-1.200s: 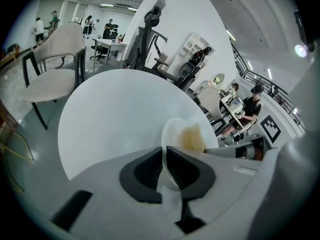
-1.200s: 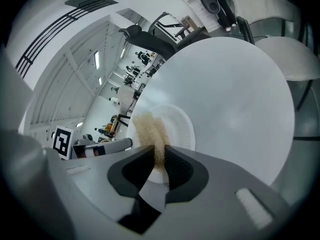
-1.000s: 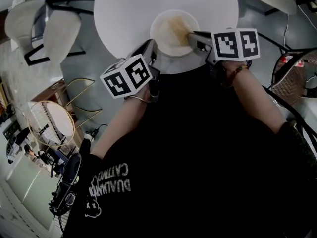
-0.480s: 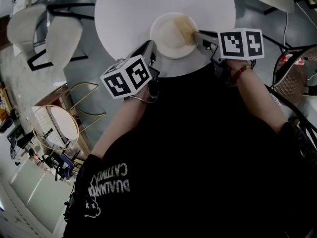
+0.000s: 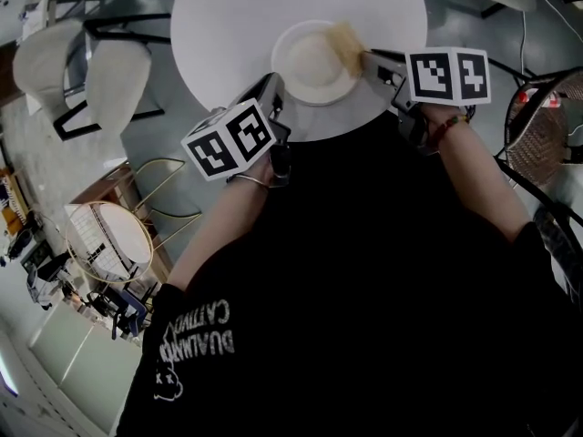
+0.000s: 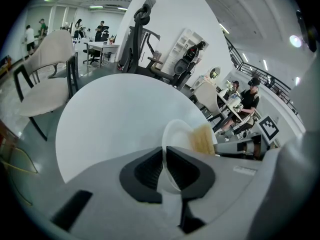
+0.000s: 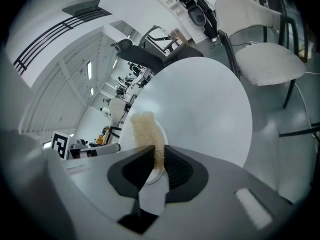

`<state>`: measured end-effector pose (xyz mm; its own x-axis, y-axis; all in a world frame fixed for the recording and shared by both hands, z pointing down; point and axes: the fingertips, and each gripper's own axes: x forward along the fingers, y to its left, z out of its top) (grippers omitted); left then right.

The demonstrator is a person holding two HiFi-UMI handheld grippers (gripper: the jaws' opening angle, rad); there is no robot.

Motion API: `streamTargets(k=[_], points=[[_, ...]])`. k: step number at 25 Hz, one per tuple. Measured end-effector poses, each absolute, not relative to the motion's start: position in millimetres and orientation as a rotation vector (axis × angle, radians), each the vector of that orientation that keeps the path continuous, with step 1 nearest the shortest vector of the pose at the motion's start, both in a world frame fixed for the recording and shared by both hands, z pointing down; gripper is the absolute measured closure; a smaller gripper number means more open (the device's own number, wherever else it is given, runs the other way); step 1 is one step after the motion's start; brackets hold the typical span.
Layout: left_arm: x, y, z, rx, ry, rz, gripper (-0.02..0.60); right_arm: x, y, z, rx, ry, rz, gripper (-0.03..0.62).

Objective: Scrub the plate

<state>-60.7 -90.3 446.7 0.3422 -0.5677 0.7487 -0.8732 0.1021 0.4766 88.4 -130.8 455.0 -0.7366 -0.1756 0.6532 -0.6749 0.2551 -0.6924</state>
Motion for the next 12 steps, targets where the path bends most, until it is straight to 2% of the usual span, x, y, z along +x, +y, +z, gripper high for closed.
streamTargets(k=[12], points=[[-67.0,-87.1,446.8,1.556,-1.332,0.341,0.554,95.7,-134.4,445.7,0.838,-2.098,1.464,0.53]])
